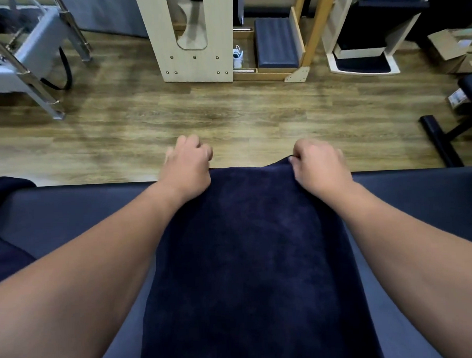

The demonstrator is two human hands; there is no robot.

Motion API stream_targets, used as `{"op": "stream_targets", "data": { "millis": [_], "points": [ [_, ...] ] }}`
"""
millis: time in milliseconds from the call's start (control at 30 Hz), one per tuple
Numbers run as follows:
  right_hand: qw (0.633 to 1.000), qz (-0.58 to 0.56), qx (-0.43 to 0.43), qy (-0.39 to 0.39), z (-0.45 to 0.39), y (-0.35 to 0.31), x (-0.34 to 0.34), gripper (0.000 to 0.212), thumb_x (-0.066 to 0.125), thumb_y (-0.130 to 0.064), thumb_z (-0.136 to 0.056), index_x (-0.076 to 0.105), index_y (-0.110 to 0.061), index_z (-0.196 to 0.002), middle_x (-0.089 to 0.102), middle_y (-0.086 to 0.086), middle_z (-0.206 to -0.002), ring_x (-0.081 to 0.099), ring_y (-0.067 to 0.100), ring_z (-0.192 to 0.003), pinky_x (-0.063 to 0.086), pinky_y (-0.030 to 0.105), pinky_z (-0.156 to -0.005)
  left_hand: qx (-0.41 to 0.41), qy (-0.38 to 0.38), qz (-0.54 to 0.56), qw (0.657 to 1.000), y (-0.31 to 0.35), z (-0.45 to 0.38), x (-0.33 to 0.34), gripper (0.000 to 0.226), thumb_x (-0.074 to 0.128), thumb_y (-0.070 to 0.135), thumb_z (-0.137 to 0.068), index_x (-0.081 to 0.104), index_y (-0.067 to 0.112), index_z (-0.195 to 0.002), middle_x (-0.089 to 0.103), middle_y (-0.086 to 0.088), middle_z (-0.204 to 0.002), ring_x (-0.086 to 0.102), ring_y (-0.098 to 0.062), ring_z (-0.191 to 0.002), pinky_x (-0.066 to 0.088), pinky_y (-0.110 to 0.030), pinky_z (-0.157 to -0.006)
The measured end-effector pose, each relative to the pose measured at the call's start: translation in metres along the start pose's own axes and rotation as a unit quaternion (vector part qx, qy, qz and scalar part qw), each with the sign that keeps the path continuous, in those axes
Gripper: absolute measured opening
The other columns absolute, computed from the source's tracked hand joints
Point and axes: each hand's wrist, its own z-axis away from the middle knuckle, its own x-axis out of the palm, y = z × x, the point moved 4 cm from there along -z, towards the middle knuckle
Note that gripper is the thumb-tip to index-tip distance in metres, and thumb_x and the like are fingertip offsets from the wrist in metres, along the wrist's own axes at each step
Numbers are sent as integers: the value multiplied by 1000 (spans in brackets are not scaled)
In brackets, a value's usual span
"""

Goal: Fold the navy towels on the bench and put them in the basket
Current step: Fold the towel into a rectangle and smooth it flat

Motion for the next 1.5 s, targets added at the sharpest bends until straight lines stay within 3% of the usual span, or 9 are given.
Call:
{"op": "stream_targets", "data": {
  "millis": [167,267,333,433,500,633,733,1133,1500],
  "points": [
    [995,16,-69,-77,39,-10,10,42,38,-48,-103,52,-31,-139,54,-5,-136,42,21,-135,33,50,-105,96,-81,-69,990,27,59,9,69,21,63,-97,53,19,-140,51,-6,-147,43,-29,-136,34,-49,-110],
    [992,48,3,-117,55,-2,20,50,23,-41,-108,23,-30,-157,22,-3,-165,9,21,-155,16,62,-117,57,-134,-128,981,24,78,24,66,11,55,-104,12,23,-162,5,-4,-171,3,-25,-157,6,-56,-124],
    [989,57,40,-130,69,-8,17,57,33,-25,-104,16,-25,-159,8,4,-169,-1,25,-156,10,62,-121,47,-97,-144,984,31,85,19,56,29,37,-108,20,16,-159,11,-14,-169,8,-32,-156,11,-57,-123],
    [994,77,1,-75,105,-27,6,59,51,-15,-90,39,-18,-148,32,14,-158,23,38,-149,24,55,-116,104,-25,-153,983,56,106,9,33,64,7,-81,59,9,-113,55,-19,-127,53,-38,-113,47,-51,-89],
    [996,65,-50,-30,146,-38,2,45,57,-21,-87,57,-15,-132,52,10,-136,47,39,-128,39,49,-102,127,-10,-114,985,67,137,8,19,66,14,-79,59,10,-96,58,-13,-107,53,-34,-92,45,-44,-70],
    [996,46,-59,-48,238,-34,15,57,47,-43,-96,47,-20,-148,42,8,-155,38,33,-144,38,57,-111,93,-46,-97,990,70,204,24,71,35,54,-96,46,5,-147,38,-21,-157,35,-41,-144,35,-62,-109],
    [994,71,-15,-85,295,-26,24,64,27,-48,-99,35,-21,-157,31,10,-163,27,32,-151,34,62,-113,88,-77,-98,988,75,252,34,81,24,62,-96,28,11,-158,16,-20,-167,12,-40,-154,18,-68,-116],
    [985,72,-56,-146,458,-30,25,62,32,-46,-98,35,-25,-156,28,15,-163,25,37,-151,37,76,-99,62,-105,-80,989,120,451,40,80,39,65,-95,34,16,-157,18,-19,-167,15,-42,-154,22,-77,-108],
    [987,25,-138,-82,592,9,21,47,52,-36,-92,55,-15,-134,45,12,-153,42,29,-143,52,56,-97,101,-81,-83,988,151,585,47,67,56,52,-85,56,5,-134,46,-23,-149,42,-42,-141,34,-60,-110]
  ]
}}
